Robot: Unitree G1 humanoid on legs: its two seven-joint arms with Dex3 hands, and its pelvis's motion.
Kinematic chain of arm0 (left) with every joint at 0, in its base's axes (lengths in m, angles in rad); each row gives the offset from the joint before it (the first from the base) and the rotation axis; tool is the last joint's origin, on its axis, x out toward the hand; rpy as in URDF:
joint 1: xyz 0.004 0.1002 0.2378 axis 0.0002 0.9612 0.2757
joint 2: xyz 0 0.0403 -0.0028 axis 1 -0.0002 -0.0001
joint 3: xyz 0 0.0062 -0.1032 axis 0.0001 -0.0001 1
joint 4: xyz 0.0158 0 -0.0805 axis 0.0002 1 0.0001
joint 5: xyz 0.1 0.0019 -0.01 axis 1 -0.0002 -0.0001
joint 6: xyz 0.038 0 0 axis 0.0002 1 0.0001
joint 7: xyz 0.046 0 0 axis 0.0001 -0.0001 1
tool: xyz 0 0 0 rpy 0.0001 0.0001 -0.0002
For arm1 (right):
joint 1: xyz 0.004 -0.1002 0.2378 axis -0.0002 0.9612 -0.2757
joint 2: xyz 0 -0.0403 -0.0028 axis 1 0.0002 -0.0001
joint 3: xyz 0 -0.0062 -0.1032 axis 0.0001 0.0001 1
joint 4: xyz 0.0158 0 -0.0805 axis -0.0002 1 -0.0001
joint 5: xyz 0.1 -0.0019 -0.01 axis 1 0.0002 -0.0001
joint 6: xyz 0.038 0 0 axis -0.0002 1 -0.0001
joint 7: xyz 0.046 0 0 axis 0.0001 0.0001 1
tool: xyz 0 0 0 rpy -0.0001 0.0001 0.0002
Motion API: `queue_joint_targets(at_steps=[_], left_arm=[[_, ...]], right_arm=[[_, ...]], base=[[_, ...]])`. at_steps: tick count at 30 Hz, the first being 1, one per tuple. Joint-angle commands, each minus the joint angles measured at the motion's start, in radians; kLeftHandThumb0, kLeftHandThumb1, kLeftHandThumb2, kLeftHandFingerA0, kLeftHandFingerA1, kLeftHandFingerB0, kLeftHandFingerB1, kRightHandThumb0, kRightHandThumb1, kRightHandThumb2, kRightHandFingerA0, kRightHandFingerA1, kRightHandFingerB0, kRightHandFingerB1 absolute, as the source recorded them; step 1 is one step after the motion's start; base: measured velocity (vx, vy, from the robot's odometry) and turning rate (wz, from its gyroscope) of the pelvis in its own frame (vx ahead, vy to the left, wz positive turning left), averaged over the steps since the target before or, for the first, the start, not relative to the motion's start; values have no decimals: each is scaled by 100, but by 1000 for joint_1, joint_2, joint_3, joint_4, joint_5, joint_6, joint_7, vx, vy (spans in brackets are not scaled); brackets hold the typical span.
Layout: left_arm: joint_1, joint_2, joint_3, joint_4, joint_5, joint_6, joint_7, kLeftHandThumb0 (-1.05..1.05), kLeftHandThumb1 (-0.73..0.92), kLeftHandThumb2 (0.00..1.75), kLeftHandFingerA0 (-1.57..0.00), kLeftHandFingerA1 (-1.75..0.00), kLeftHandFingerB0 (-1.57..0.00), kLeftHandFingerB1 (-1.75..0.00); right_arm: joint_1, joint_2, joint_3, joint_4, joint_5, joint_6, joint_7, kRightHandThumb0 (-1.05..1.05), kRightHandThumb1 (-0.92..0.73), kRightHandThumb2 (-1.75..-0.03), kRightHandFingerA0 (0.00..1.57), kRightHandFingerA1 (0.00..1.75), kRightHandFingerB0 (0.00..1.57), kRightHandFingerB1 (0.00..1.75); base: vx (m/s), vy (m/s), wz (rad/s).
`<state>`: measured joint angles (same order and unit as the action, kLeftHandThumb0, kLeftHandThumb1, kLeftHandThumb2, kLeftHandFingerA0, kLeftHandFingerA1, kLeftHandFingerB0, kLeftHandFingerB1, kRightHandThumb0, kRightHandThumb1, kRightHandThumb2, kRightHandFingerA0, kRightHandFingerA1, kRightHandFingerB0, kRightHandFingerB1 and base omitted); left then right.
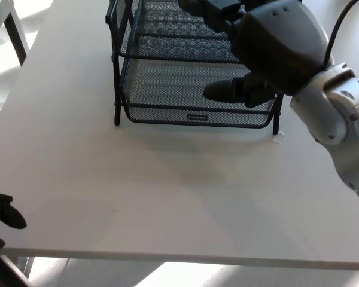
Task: The robot uses its right hand to grab the drawer kept on the middle of the desk and pull it out towards the robot
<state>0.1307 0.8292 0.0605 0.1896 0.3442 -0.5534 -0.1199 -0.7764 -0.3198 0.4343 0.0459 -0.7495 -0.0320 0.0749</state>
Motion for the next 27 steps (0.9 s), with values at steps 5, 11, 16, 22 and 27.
queue_joint_targets(at_steps=[5,11,16,22,27], left_arm=[[7,6,10,-8,21,9,-19,-29,57,57,-78,-84,-82,-59],[25,-1,10,-18,25,4,-13,-29,56,57,-79,-88,-83,-59],[42,-1,11,-27,24,1,-16,-28,57,57,-78,-84,-82,-59],[55,-3,9,-35,25,-11,-14,-29,57,57,-78,-85,-81,-60],[64,-1,9,-42,23,11,-25,-29,58,57,-77,-81,-82,-56]], right_arm=[[-20,34,38,169,-80,-8,-85,-76,-46,-85,14,57,10,47],[-76,87,70,402,-135,24,-197,-72,-57,-58,13,51,15,37],[-117,131,81,554,-161,35,-351,-67,-55,-57,11,54,16,39],[-159,156,81,682,-178,53,-491,-61,-54,-57,18,49,21,35],[-195,147,81,723,-191,70,-531,-60,-58,-58,22,52,23,36]], base=[[0,0,0],[0,0,0],[0,0,0],[0,0,0],[0,0,0]])
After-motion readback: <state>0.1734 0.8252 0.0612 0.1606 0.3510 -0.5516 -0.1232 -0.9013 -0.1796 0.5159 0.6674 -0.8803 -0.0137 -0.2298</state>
